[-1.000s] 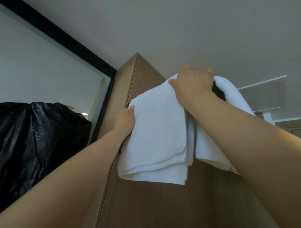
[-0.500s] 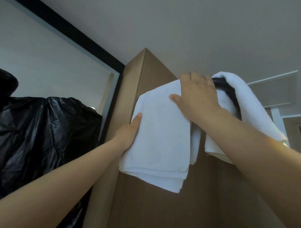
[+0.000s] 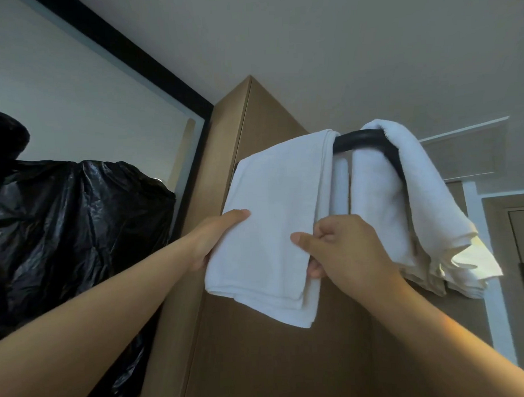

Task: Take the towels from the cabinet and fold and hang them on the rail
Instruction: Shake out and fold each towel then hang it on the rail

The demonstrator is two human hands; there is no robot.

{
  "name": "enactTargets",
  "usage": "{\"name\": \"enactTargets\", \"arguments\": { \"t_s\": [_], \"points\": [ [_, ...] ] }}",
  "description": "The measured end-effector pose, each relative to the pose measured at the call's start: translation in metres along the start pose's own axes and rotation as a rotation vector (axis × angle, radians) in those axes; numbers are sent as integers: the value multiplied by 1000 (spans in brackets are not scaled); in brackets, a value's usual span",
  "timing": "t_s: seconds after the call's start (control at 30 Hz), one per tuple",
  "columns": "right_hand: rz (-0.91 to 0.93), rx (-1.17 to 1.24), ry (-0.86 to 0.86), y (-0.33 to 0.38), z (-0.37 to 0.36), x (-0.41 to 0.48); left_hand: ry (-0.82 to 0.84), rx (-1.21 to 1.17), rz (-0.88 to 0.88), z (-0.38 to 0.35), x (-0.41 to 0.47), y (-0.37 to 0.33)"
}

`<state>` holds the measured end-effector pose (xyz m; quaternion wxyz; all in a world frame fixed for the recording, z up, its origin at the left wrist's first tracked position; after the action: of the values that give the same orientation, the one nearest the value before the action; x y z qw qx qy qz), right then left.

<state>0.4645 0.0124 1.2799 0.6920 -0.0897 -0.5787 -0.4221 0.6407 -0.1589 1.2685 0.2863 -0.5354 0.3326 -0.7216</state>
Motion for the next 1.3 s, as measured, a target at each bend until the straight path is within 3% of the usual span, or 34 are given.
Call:
{"name": "enactTargets", "arguments": {
  "t_s": [0.17, 0.33, 0.53, 0.8, 0.93, 1.07, 1.2, 1.3],
  "points": [
    [39, -58, -101, -13, 1, -11, -18, -109, -8, 15, -1, 3],
    [-99, 289, 75, -28, -22, -10, 108, -204, 3, 10, 1, 5],
    [16, 384, -54, 4, 5, 28, 77, -218, -16, 9, 11, 3],
    [152, 218, -236, 47, 44, 67, -29, -312, -133, -3, 25, -25],
    [179, 154, -208, 58, 52, 81, -119, -367, -146, 4, 35, -34],
    [167, 208, -78, 56, 34, 88, -265, -73, -152, 10, 39, -26],
    [216, 142, -121, 49, 27, 86, -462, 319, -197, 17, 32, -32],
    [273, 73, -165, 45, 27, 79, -622, 404, -289, 22, 13, -42]
  ]
}}
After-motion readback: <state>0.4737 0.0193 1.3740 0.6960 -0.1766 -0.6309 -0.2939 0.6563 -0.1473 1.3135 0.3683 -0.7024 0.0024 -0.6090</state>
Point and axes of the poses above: each hand's wrist, its own x-axis towards the middle knuckle, its own z-axis out of the back of the hand, y = z × x, the point moved 9 cm from there along x, towards the middle knuckle, and after that the axes turned 8 degrees about x, right-handed, at the moved point
